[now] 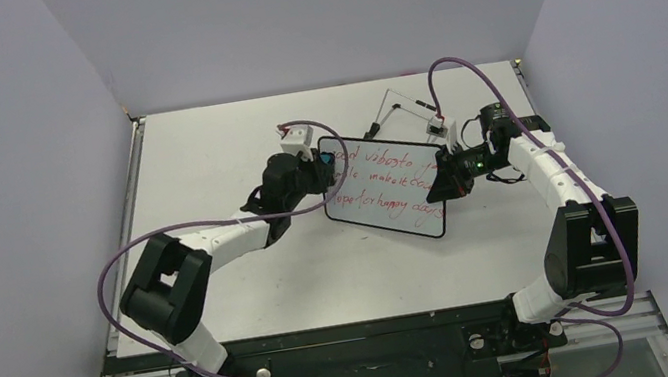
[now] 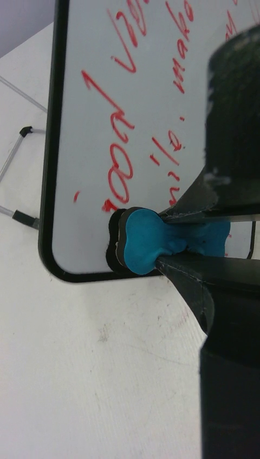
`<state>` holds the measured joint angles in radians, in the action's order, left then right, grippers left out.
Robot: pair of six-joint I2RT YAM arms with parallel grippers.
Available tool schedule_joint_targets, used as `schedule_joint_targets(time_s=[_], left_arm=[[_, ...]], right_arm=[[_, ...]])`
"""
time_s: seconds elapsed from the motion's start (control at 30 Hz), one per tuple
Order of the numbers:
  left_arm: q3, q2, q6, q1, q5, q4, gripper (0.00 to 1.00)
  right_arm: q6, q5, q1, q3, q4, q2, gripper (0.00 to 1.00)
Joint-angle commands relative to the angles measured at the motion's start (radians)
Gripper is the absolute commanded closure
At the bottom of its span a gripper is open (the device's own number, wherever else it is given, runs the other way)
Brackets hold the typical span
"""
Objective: Erase the whiteboard
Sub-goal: Erase the whiteboard at the center of the board.
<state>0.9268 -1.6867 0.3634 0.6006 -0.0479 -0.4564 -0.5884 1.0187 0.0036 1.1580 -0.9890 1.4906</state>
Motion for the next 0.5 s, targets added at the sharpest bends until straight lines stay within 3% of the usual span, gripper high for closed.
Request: schedule_joint_targets(time_s=[0.0, 0.23, 0.47], left_arm=[[0.023, 0.042, 0.015, 0.069, 0.021, -0.049, 1.0], [0.068, 0.044, 0.035, 0.032, -0.05, -0.014, 1.0], [-0.046, 0.004, 0.071, -0.009, -0.06, -0.078, 1.0]], right_arm=[[-0.092, 0.0, 0.033, 0.025, -0.039, 0.01, 1.0], [-0.093, -0.001, 0.032, 0.025, -0.04, 0.009, 1.0], [-0.098, 0.003, 0.033, 0.027, -0.045, 0.009, 1.0]])
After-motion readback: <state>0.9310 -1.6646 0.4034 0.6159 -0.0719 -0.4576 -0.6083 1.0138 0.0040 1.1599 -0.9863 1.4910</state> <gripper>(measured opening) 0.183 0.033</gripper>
